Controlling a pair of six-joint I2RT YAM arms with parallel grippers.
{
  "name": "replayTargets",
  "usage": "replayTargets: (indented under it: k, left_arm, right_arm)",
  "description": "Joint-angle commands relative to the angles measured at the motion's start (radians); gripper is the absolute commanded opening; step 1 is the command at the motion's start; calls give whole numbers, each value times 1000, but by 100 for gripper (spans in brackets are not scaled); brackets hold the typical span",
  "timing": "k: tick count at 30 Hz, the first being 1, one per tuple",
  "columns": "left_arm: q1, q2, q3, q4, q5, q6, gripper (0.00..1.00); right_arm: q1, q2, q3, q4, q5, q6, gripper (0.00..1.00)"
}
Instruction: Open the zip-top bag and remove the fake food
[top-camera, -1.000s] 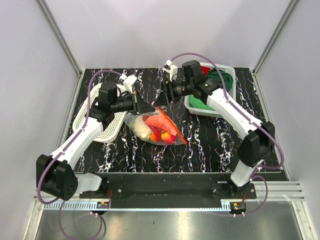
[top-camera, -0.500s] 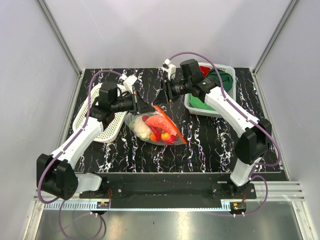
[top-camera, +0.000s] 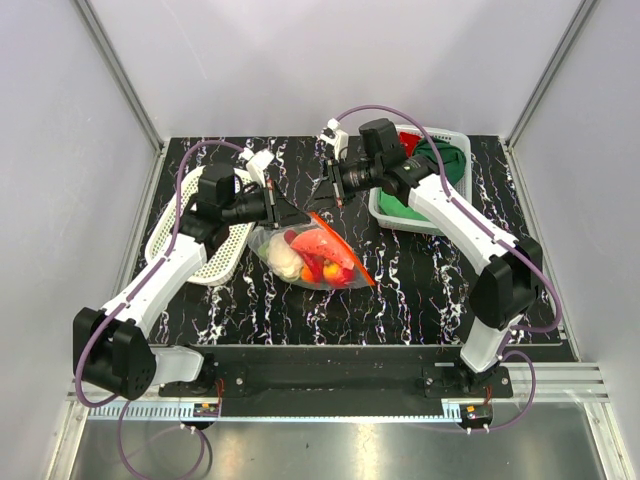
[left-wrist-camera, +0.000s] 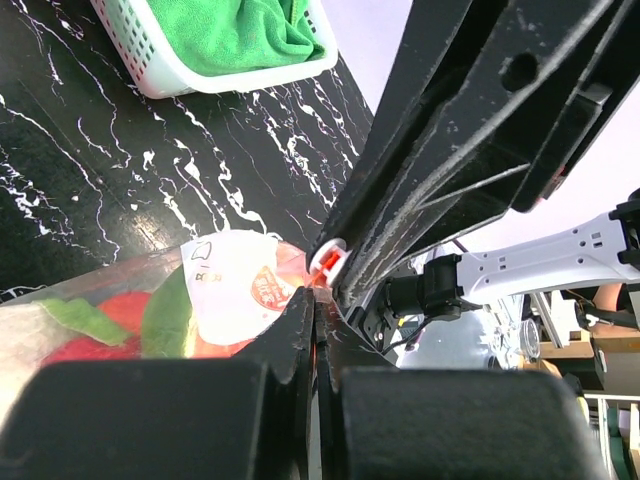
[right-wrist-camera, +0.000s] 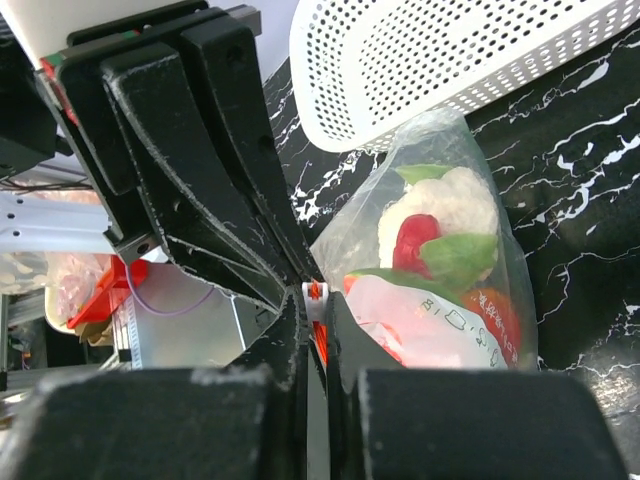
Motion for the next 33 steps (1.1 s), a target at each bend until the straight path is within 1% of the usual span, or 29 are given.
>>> replayTargets:
  k: [1,5,6,7,8,9,11,12,13,16,18,19,20,22,23,25,26,27,30,33]
  left_arm:
    - [-3,-25,19,-3,-11,41,0]
    - [-3,-62,22,-139,-91,147,0]
    - [-1,-63,22,-147,-91,156,0]
    - [-1,-63,21,-150,-91,165,3]
    - [-1,-63,21,-151,-87,164,8]
    - [-1,-66,24,-151,-93,167,17]
    - [-1,-71,29,-147,-107,175,26]
    - [-1,-72,33,-139,-108,172,44]
    - [-1,-69,38,-129,-105,168,49]
    - [-1,-42,55,-93,-59,156,55]
    - [-3,-23,53,-52,-19,129,55]
    - [-3,-7,50,-35,-4,121,47]
    - [-3,1,50,-23,10,115,41]
    - [-3,7,39,-21,10,113,34]
    - [-3,4,32,2,11,107,27]
    - [-3,-3,6,64,34,77,20]
    - [-3,-3,0,80,39,64,9]
    - [-1,-3,-4,94,42,46,0]
    - [3,-5,-11,108,1,18,0]
    - [13,-45,-59,184,-42,-51,0]
  right_arm:
    - [7,-25,-16,42,3,9,0]
    - [6,-31,-9,42,-22,15,0]
    - [4,-30,-6,42,-28,15,0]
    - [4,-31,0,42,-36,15,0]
    - [4,-30,2,41,-49,15,0]
    - [4,-30,2,39,-56,15,0]
    - [4,-30,3,36,-79,15,0]
    - [2,-27,5,35,-88,15,0]
    - [4,-27,6,35,-97,21,0]
    - [4,-27,8,33,-102,26,0]
    - [4,-27,11,35,-102,27,0]
    - [5,-25,11,35,-103,30,0]
    - [4,-25,11,36,-102,29,0]
    - [4,-28,13,36,-100,33,0]
    - [2,-28,13,35,-102,35,0]
    - [4,-28,11,35,-105,35,0]
    - [4,-28,11,35,-103,35,0]
    - [4,-30,4,35,-100,35,0]
    - [4,-45,-26,33,-74,26,0]
    - [-2,-71,-73,30,-14,1,0]
